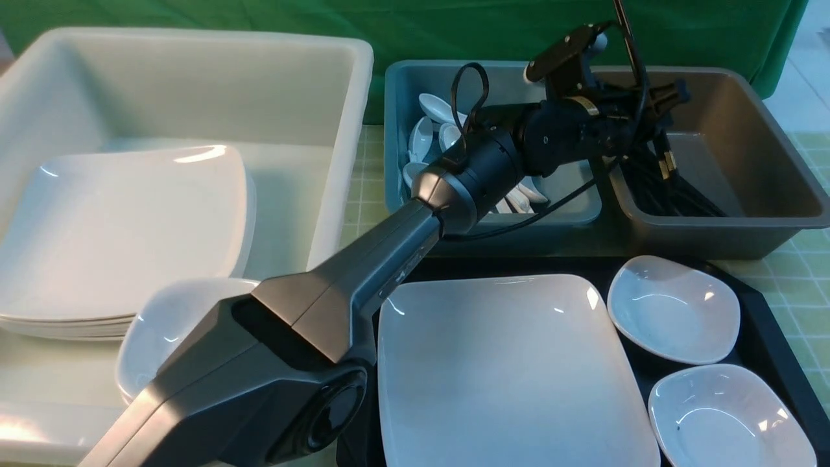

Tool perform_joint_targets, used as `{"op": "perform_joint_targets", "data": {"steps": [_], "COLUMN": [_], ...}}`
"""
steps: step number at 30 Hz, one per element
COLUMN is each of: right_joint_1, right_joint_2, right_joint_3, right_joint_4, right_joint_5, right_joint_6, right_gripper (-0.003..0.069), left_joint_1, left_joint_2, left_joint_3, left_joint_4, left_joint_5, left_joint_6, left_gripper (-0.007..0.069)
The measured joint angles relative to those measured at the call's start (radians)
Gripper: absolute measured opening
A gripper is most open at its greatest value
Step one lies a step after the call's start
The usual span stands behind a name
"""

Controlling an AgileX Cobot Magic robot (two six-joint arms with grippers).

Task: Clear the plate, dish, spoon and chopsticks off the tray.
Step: Use the left arm to put the chopsticks into the small storage box on the right, then use the right arm to grab a small plate from the dinner plate

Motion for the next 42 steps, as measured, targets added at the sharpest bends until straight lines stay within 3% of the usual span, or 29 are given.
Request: {"op": "perform_joint_targets", "data": {"steps": [17, 26, 30, 36, 42], "right_joint_1": [0.000, 0.000, 0.000, 0.000, 0.000], "right_joint_2": [0.000, 0.000, 0.000, 0.001, 0.076], "right_joint_3": [0.000, 0.000, 0.000, 0.000, -0.008], "right_joint_4": [0.000, 0.000, 0.000, 0.000, 0.001], "right_joint_5": [-0.001, -0.001, -0.001, 0.000, 0.060], "right_joint_6": [0.000, 0.000, 0.000, 0.000, 0.002], "right_gripper": [0.0225, 0.0232, 0.0199, 0.0031, 0.0006], "left_joint_1": [0.000, 0.001, 0.020, 0.053, 0.065], "left_joint_2": [0.001, -0.009, -0.097, -0.399, -0.592], "left_joint_3": [0.000, -0.001, 0.002, -0.002, -0.004], "left_joint_4": [-0.031, -0.068, 0.010, 0.163, 0.223], "left_joint_5": [0.084, 0.218, 0.441, 0.740, 0.817], "left_joint_6": [0.149, 0.238, 0.252, 0.269, 0.291], "left_gripper": [0.0337, 0.0344, 0.0256, 0.0026, -0.0011]}}
